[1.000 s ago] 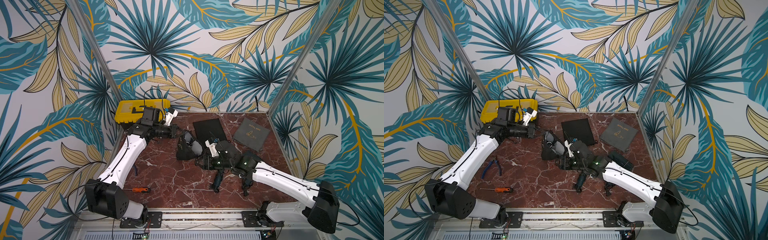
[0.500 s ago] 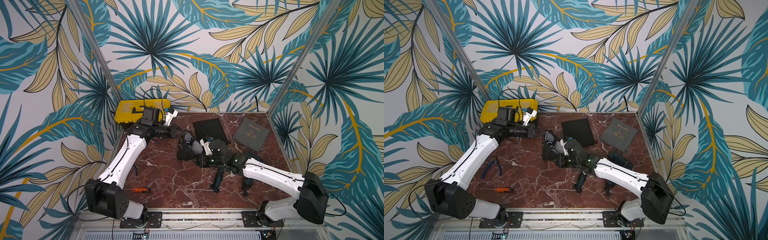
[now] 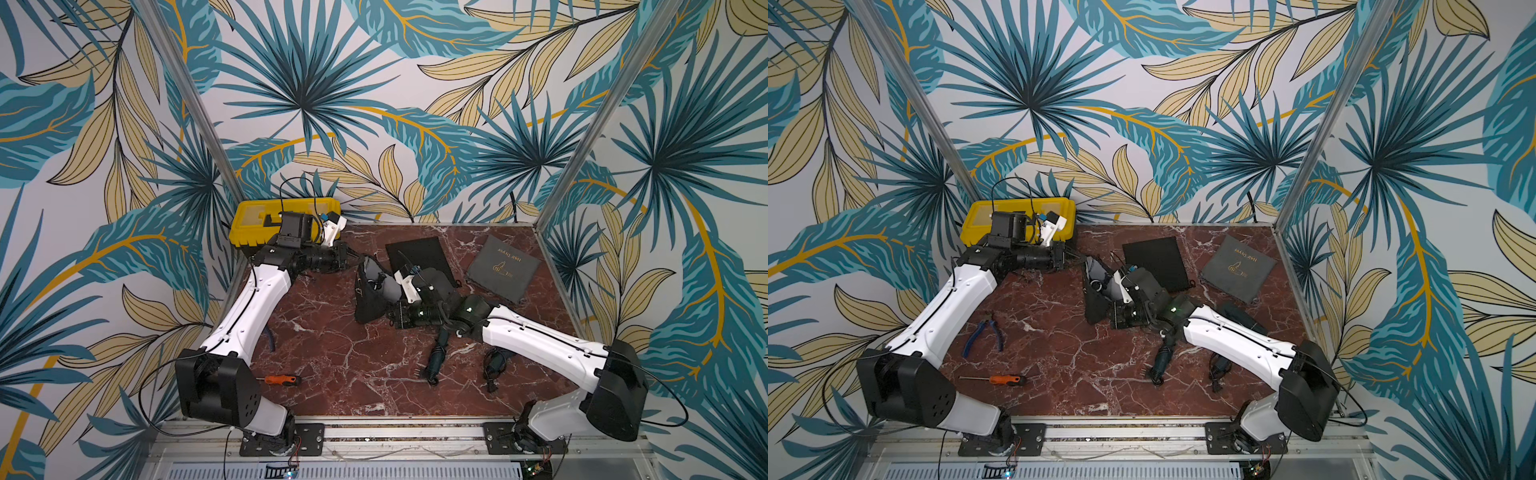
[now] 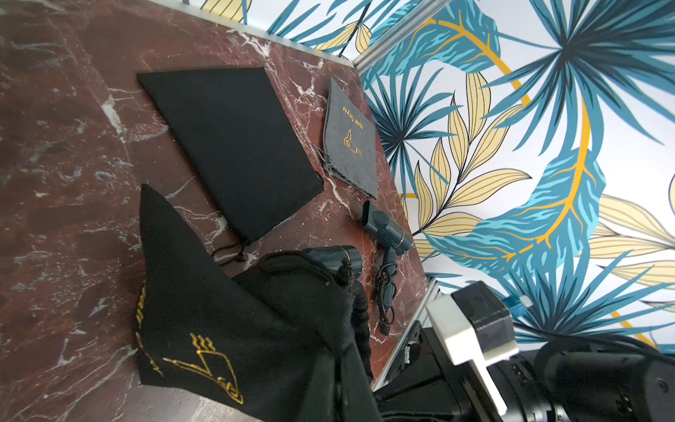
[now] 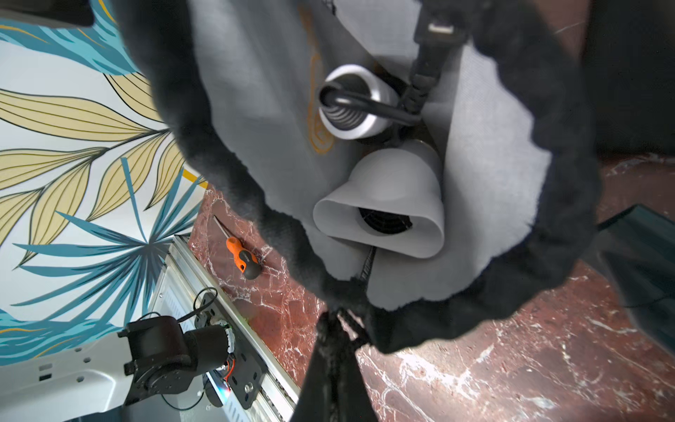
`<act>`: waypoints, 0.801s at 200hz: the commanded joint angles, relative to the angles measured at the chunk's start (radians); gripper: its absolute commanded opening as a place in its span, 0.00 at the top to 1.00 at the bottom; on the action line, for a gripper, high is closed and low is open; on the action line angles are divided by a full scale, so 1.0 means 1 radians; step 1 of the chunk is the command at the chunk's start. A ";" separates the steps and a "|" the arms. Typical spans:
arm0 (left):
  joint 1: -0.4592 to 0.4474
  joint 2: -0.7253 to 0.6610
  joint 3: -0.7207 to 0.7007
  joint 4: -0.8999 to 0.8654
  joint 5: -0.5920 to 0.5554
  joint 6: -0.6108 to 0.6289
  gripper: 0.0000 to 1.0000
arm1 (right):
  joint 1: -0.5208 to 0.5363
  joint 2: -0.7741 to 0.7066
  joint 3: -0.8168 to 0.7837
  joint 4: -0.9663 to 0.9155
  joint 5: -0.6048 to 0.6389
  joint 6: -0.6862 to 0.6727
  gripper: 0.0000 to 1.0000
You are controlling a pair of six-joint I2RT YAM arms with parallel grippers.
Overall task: Pack away hair dryers
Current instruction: Pull the drawstrings on both sides of the drawstring bag.
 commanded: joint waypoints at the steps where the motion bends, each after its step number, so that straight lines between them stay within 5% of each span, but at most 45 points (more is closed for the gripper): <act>1: 0.045 0.020 -0.036 0.091 0.059 -0.106 1.00 | 0.003 0.036 0.080 -0.089 -0.018 -0.065 1.00; 32: 0.107 0.035 -0.083 0.124 0.086 -0.179 1.00 | 0.005 0.104 0.196 -0.186 -0.050 -0.104 1.00; 44: 0.126 0.037 -0.100 0.124 0.100 -0.178 0.89 | 0.006 0.128 0.229 -0.217 -0.061 -0.116 1.00; 73: 0.156 0.037 -0.105 0.114 0.146 -0.158 0.40 | 0.015 0.175 0.261 -0.239 -0.092 -0.118 1.00; 100: 0.179 0.028 -0.044 -0.011 0.145 -0.044 0.07 | 0.034 0.205 0.279 -0.249 -0.089 -0.115 1.00; 136: 0.208 0.019 0.037 -0.121 0.006 0.186 0.05 | 0.060 0.219 0.283 -0.255 -0.097 -0.109 1.00; 160: 0.212 0.096 0.132 -0.129 0.039 0.170 0.07 | 0.079 0.229 0.290 -0.270 -0.100 -0.113 1.00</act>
